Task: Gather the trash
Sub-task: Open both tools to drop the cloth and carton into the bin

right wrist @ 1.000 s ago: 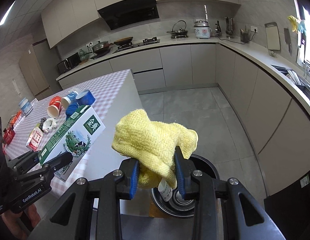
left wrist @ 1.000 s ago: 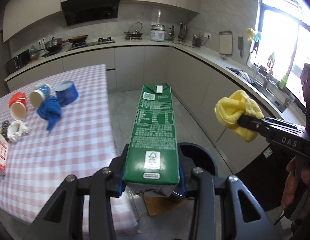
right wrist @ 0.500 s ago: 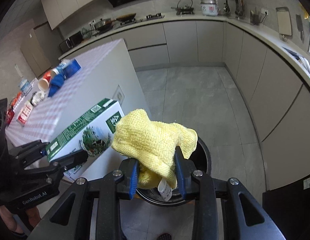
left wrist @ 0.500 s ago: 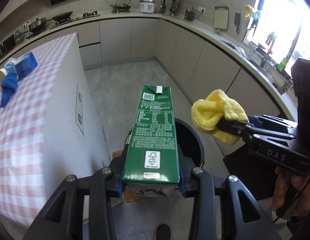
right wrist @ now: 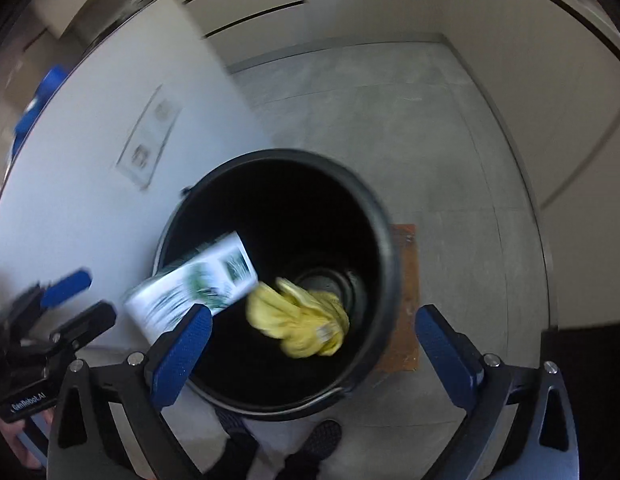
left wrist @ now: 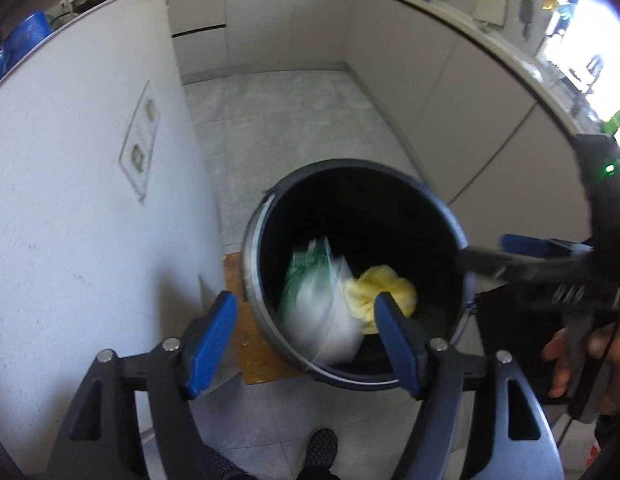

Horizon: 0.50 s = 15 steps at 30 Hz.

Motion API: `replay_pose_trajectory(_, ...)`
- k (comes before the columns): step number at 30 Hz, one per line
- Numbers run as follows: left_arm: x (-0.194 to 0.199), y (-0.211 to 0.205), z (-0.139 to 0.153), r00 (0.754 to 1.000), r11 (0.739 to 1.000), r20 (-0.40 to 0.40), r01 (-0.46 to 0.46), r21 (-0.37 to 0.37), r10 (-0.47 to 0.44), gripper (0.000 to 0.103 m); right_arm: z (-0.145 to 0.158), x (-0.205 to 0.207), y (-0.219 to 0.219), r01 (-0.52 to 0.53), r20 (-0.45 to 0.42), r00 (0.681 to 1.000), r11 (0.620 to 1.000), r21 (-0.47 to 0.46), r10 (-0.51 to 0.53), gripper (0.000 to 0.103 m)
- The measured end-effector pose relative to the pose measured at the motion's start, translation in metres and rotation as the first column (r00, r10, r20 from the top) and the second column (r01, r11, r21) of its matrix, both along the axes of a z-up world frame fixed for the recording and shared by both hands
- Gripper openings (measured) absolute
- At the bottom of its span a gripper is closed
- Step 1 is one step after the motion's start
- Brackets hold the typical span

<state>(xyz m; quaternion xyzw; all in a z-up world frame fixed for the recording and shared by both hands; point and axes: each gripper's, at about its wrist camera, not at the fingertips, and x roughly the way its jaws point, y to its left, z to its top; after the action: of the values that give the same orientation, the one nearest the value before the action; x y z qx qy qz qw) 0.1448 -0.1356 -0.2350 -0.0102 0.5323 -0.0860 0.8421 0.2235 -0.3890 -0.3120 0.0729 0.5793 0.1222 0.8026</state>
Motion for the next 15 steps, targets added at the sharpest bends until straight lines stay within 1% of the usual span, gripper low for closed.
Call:
replay_pose_trajectory(2,-0.004,-0.001,0.002,1.000,1.000,0.014,-0.005,0.009,0.005,0.088,0.005,0.000,-0.017,0.057,0.026,0.998,0.998,-0.020,-0.057,0.103)
replay_pose_trajectory(3,-0.006,-0.002,0.004,1.000,1.000,0.019,-0.003,0.023,0.002,0.091,0.008,0.000,-0.021,0.071,0.040,0.997,0.997,-0.025,-0.070,0.103)
replay_pose_trajectory(8,-0.003,-0.019,0.012,1.000,0.999,0.025,-0.006,0.036,0.005,0.096,0.018,-0.003,-0.030,0.100,0.069,0.993,0.994,-0.053,-0.096,0.103)
replay_pose_trajectory(15,-0.009,-0.026,0.022,0.999,0.999,0.028,0.016,0.045,-0.018,0.097,0.030,-0.008,-0.031,0.103,0.091,0.991,0.993,-0.058,-0.098,0.103)
